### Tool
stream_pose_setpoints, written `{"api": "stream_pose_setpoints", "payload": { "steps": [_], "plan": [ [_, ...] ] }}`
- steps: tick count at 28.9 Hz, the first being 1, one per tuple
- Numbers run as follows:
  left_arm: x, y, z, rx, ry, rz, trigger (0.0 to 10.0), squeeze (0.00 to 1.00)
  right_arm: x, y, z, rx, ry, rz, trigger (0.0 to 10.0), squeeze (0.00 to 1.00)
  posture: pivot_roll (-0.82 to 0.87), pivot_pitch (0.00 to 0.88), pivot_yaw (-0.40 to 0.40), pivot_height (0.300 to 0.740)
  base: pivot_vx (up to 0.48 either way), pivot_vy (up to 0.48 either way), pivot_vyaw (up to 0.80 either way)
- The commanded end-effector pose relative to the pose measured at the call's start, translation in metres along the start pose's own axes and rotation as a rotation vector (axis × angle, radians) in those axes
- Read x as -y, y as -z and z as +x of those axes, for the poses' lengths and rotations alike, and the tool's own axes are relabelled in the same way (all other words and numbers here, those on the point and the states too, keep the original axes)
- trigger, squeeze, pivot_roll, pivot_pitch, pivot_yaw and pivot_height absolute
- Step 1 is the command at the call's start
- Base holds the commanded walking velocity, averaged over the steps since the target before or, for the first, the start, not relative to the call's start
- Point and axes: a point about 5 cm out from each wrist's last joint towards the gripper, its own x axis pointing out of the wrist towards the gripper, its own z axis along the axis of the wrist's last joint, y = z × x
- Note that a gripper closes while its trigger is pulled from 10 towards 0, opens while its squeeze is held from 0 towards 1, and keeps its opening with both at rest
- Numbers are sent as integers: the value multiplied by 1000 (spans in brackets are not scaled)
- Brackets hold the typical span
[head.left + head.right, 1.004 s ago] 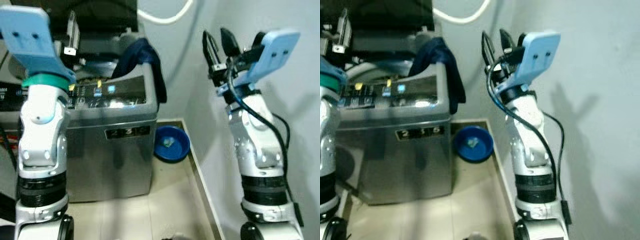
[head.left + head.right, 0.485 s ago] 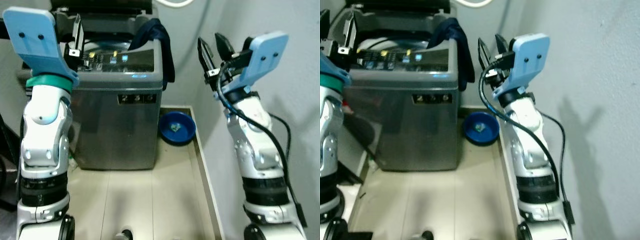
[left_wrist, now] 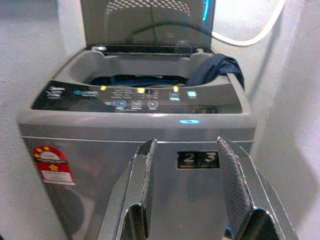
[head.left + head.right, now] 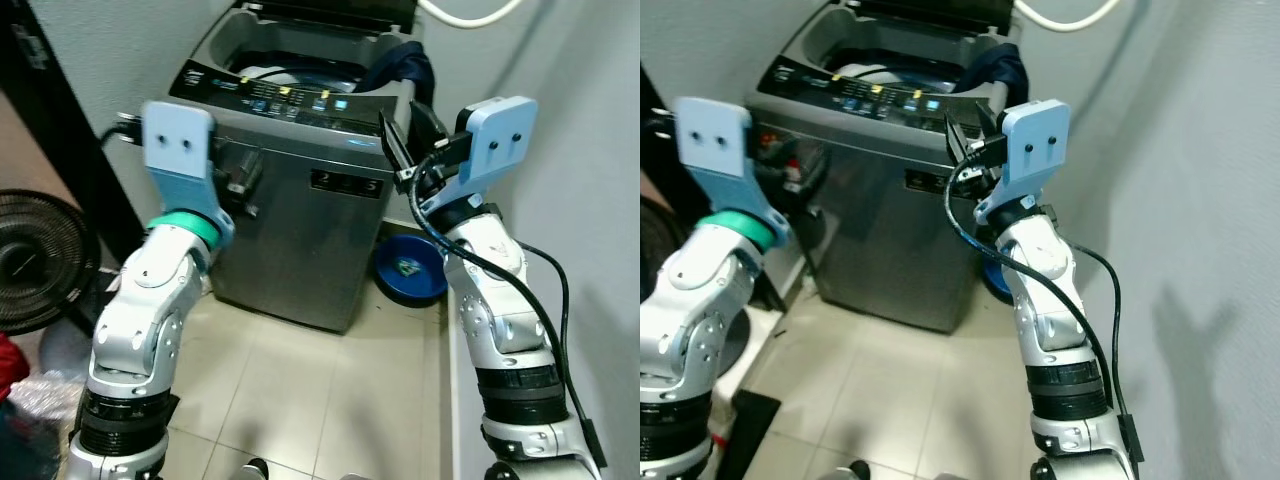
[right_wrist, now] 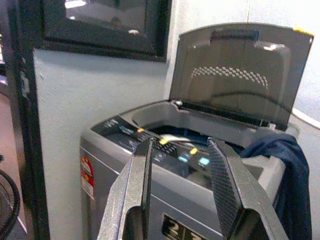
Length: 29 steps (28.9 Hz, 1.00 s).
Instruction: Clothes washing
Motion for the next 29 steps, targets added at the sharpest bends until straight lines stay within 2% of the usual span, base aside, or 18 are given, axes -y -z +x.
{"api": "stream_pose_setpoints", "payload": {
  "steps": [1,4,5,6,7,8,10,14,15,16,17,19,21,26,29],
  "plan": [
    [-2,7,-4,-44,2,-2,10000,0,-2,8,-3,-29,-5,-3,10000,0,35,34,-14,740,0,0,788],
    [-1,13,-6,-75,15,0,10000,0,-2,14,-6,-50,-4,-3,10000,0,35,34,-14,740,0,0,788],
    [1,16,-9,-100,36,1,10000,51,-1,20,-9,-70,-2,-3,10000,0,39,35,-15,740,0,0,788],
    [1,16,-9,-100,36,1,10000,51,-1,20,-9,-70,-2,-3,10000,0,39,35,-15,740,0,0,788],
    [3,21,-13,-132,58,20,10000,0,-1,26,-13,-93,2,-2,10000,0,41,35,-14,740,0,0,788],
    [3,21,-13,-132,58,20,10000,0,-1,26,-13,-93,2,-2,10000,0,41,35,-14,740,0,0,788],
    [5,31,-22,-203,95,60,10000,0,2,39,-22,-143,18,-3,10000,0,42,35,-13,740,0,0,788],
    [5,34,-24,-234,98,78,10000,0,3,43,-25,-159,26,-3,10000,0,42,35,-13,740,0,0,788],
    [-2,39,-26,-279,34,110,10000,0,6,50,-31,-189,55,12,10000,0,44,35,-10,740,0,0,788],
    [-2,39,-26,-279,34,110,10000,0,6,50,-31,-189,55,12,10000,0,44,35,-10,740,0,0,788],
    [-12,40,-29,-288,-48,108,10000,0,9,57,-40,-223,89,27,10000,0,45,37,-5,740,0,0,781],
    [-12,40,-29,-288,-48,108,10000,0,9,57,-40,-223,89,27,10000,0,45,37,-5,740,0,0,781],
    [-24,38,-37,-270,-140,148,10000,0,12,68,-56,-273,147,56,10000,0,51,38,-4,740,0,0,778],
    [-25,38,-43,-265,-111,173,10000,0,10,74,-64,-293,171,77,10000,0,48,37,-3,740,0,0,770],
    [-20,41,-45,-290,-75,152,10000,0,9,75,-64,-293,172,80,10000,0,47,35,-2,740,0,0,763]
  ]
}}
